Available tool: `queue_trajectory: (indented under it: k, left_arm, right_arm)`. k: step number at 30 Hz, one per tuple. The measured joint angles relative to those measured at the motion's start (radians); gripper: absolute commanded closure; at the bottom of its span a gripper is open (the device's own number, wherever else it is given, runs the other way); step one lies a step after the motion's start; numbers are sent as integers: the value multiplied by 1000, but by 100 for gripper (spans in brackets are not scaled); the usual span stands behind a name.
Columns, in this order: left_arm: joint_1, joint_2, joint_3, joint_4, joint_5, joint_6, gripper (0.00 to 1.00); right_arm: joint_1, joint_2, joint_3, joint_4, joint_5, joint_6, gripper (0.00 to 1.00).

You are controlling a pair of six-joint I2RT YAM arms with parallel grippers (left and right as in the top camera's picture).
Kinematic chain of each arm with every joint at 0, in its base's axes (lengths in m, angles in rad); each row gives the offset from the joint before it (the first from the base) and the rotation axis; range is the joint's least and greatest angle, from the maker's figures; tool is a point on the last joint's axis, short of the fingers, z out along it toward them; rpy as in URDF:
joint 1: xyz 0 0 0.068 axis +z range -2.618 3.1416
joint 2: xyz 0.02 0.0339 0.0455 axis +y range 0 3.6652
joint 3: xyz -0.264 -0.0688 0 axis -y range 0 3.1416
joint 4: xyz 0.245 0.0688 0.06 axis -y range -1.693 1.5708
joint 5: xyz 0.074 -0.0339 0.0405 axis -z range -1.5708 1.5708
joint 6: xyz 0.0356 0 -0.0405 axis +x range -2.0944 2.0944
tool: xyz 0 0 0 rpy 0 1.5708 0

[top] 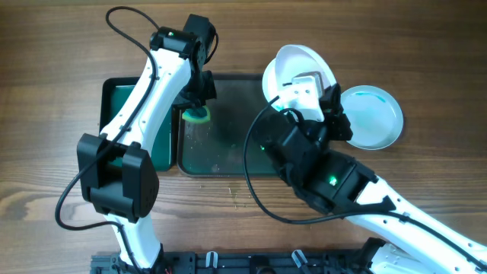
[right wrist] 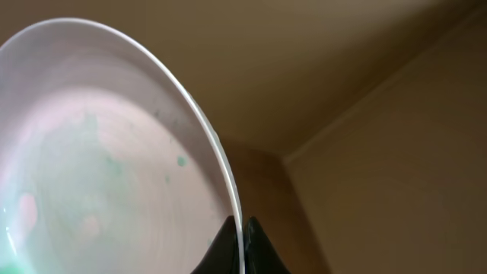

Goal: Clean dirty plates on tray and stack at the side
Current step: 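Lift the sponge away and tilt the plate up with the right gripper, then carry the plate right with the right gripper and stack it on the cleaned plate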

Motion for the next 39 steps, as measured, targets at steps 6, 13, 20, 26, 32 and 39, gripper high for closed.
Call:
queue_trajectory:
  k: [6, 13, 20, 26, 32, 39]
  left_arm:
    - [0, 0, 0, 0, 3, 0, 96]
    - [0, 0, 0, 2, 3, 0, 96]
    - [0, 0, 0, 3, 3, 0, 96]
    - [0, 0, 0, 3, 7, 0, 96]
    - [0, 0, 0, 3, 10, 0, 96]
    - [0, 0, 0, 7, 10, 0, 96]
  right_arm:
    - [6, 0, 1, 146, 85, -201, 96]
    - [6, 0, 1, 175, 114, -295, 96]
    - [6, 0, 8, 9, 17, -148, 96]
    - [-90, 0, 9, -308, -356, 355, 96]
    - [-456, 0, 3, -266, -851, 506, 96]
    - [-948, 4, 3, -272, -1336, 497, 96]
